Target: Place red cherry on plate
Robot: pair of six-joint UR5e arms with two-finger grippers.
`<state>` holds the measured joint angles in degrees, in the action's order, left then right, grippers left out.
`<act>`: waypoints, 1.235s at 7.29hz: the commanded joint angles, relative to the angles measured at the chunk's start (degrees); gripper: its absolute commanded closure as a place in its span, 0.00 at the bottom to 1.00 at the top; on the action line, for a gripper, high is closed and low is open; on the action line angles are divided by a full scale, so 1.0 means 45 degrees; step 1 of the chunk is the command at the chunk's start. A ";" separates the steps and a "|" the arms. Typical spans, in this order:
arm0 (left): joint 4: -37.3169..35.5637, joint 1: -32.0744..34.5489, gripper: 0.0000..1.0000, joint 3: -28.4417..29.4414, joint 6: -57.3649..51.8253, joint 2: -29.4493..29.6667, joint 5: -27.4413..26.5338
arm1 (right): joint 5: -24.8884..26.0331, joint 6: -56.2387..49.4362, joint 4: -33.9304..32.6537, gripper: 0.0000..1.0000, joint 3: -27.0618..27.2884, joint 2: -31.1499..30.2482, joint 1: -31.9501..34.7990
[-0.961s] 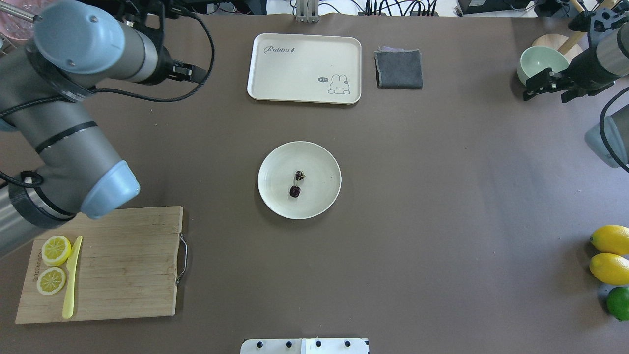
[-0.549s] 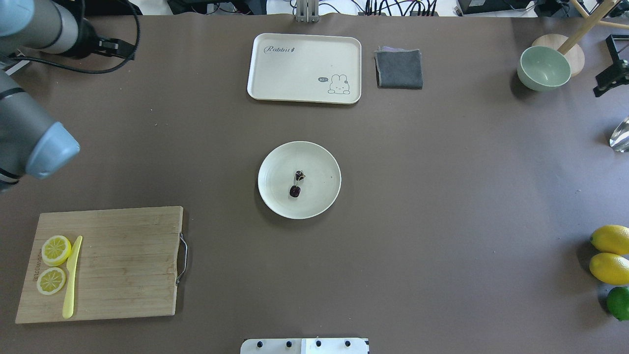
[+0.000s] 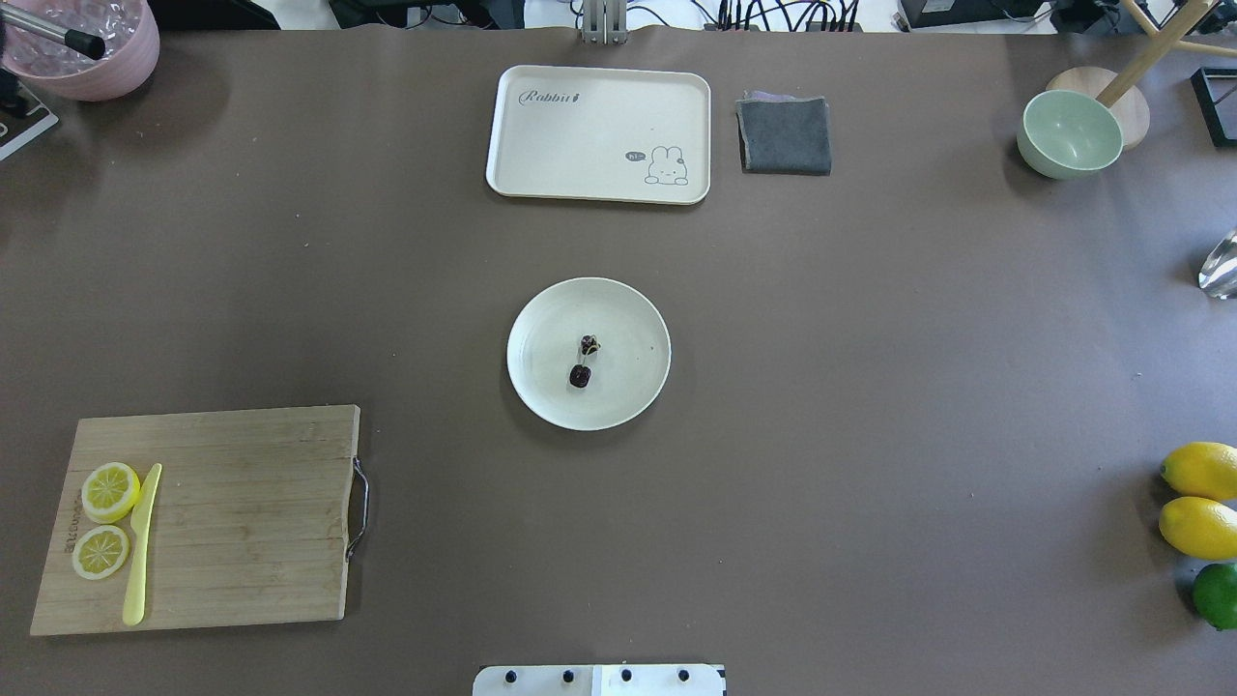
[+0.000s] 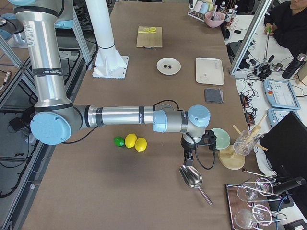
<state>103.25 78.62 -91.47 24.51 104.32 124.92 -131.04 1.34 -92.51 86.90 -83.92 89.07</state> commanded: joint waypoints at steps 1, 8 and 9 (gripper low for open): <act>-0.0015 0.1741 0.02 0.0599 -0.2508 -0.0952 0.1746 | -0.0431 -0.0064 0.0010 0.00 0.0084 -0.0414 0.0304; 0.0063 0.2274 0.02 0.0639 -0.2556 -0.1952 0.2514 | -0.0412 0.0131 0.0010 0.00 0.0357 -0.0512 0.0304; 0.0063 0.2313 0.02 0.0620 -0.2556 -0.1933 0.2514 | -0.0412 0.0131 0.0010 0.00 0.0435 -0.0532 0.0304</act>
<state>103.58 88.87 -88.71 12.98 95.57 136.27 -132.89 1.87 -92.46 88.34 -86.25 90.44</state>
